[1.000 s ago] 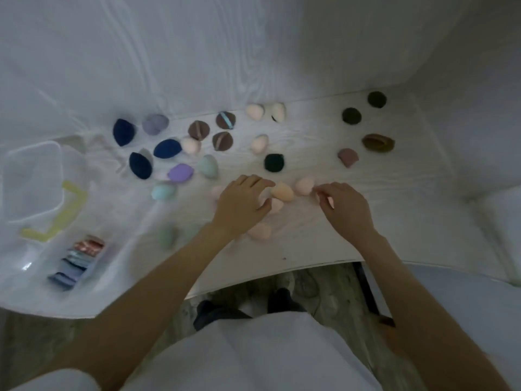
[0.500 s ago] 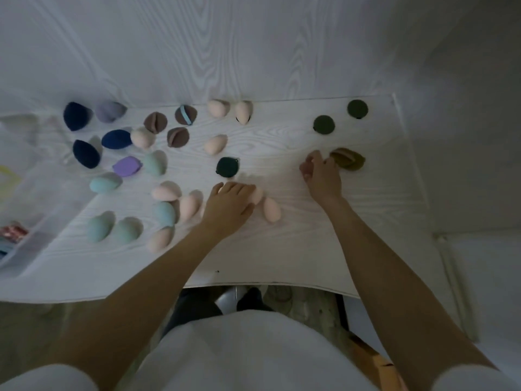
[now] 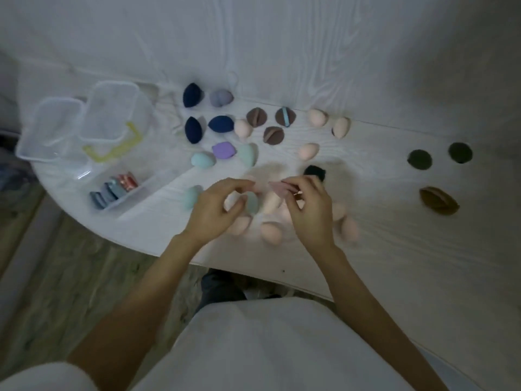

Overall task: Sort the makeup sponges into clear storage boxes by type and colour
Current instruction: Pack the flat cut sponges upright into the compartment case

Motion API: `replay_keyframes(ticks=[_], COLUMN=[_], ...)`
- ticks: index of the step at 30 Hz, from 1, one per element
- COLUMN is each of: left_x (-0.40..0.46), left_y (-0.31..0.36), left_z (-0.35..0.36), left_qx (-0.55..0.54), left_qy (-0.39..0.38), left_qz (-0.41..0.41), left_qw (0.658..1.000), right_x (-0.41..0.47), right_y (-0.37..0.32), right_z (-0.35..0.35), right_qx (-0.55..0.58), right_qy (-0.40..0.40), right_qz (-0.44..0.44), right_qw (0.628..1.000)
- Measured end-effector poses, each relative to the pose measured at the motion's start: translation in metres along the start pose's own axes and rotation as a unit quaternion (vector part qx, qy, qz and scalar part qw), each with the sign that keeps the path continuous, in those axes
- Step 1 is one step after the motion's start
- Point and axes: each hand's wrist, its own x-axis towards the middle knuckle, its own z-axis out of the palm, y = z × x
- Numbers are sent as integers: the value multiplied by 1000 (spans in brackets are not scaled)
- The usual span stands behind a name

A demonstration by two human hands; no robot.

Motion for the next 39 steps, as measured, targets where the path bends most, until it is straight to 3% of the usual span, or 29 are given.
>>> replay_keyframes(ticks=[3,7,12,15,23,27,31,35,39], left_x=[-28,-46,-40,-36,-30,-33,-37,-40,-40], left_y=[-53,-119,-177,-197,-216,-220,-222,-226,-227], left_z=[-65,-130,-178,-186,-191,-194,-189,-186,-183], left_qx=[6,189,278,282,301,299,277,273,265], left_qy=[30,33,-65,-121,-137,-97,-58,-39,-22], left_qz=[-76,-44,-48,-37,54,71,60,71,78], left_qw=[997,980,957,951,942,947,957,959,961], right_x=[13,30,46,50,46,33,35,43,49], right_y=[-35,-78,-115,-131,-139,-136,-129,-144,-149], right_z=[58,122,190,224,269,287,301,304,303], right_qx=[37,58,24,26,37,-63,-268,-368,-388], right_qy=[-82,-104,-119,-112,-26,-18,-24,-38,-69], right_qz=[16,54,61,70,56,-59,-163,-183,-175], right_qw=[996,991,991,991,997,996,949,911,902])
